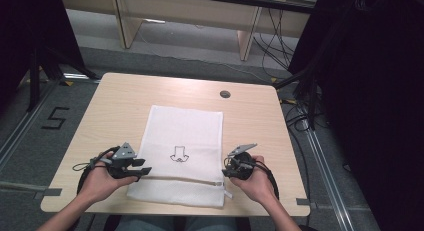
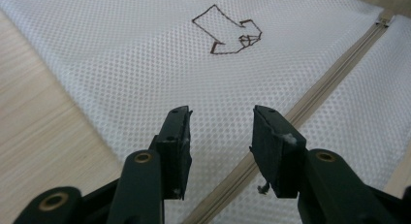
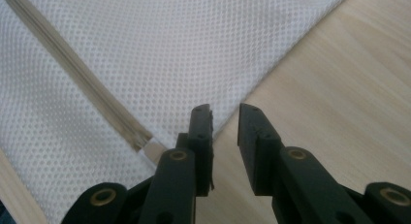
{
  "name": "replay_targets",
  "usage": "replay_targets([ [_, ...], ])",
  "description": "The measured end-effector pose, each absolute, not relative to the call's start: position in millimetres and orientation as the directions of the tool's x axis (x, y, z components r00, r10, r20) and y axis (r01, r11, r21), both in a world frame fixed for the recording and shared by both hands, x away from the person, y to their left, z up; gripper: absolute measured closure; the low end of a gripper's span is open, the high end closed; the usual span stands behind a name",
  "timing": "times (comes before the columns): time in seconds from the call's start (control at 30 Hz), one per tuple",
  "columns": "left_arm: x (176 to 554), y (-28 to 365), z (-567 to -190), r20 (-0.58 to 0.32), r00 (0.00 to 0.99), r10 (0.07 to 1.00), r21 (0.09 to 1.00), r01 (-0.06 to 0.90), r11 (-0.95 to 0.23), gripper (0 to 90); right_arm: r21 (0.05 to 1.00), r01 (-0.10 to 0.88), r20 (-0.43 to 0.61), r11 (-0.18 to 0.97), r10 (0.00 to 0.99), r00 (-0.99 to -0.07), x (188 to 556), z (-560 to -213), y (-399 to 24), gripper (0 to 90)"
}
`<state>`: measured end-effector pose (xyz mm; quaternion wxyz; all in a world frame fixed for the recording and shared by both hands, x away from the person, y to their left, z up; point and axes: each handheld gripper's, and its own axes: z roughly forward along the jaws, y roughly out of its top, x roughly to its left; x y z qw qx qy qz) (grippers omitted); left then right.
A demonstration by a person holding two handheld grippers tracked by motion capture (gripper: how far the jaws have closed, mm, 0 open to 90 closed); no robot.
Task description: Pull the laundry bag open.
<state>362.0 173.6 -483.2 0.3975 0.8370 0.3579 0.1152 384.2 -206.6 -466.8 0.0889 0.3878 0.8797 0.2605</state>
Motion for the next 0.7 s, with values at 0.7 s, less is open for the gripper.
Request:
replay_targets([
  [0.7,372.6,130.1,-471.3,-0.074,0.784,0.616,0.758,0.446,-0.477,68.0,0.403,0.757,0.152,0.515,0.778,-0.610,374.5,-467.6,-202.0,90.0],
])
